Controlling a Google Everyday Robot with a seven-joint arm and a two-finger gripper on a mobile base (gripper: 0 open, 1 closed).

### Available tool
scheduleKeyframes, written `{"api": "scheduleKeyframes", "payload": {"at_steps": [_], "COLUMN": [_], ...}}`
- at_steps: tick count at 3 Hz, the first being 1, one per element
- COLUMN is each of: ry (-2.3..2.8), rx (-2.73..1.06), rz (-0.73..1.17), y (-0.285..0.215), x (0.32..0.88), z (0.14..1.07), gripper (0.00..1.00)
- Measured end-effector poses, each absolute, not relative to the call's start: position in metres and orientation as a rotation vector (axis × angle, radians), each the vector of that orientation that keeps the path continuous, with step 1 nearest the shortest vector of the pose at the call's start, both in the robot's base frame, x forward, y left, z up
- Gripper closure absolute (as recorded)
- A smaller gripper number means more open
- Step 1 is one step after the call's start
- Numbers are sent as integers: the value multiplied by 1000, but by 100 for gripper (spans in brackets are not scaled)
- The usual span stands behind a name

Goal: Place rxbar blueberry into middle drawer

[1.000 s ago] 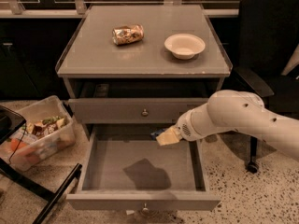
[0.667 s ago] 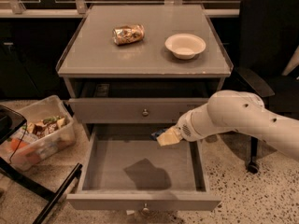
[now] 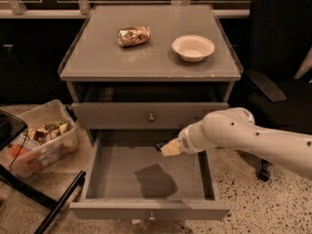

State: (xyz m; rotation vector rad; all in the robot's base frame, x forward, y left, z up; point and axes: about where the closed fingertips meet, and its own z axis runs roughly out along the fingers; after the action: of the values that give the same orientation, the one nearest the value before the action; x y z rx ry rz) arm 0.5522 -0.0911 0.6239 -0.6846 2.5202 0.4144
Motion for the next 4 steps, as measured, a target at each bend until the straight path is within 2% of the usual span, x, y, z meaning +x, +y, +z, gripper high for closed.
{"api": "scheduleKeyframes", "payload": {"at_steps": [1,2,4], "ry": [2523,2481,2326], "rx": [-621,-548,-672], "rz": [447,578,906], "y": [-75,-47,24], "x": [573,599,637], "z": [548,494,456], "gripper": [100,100,100]}}
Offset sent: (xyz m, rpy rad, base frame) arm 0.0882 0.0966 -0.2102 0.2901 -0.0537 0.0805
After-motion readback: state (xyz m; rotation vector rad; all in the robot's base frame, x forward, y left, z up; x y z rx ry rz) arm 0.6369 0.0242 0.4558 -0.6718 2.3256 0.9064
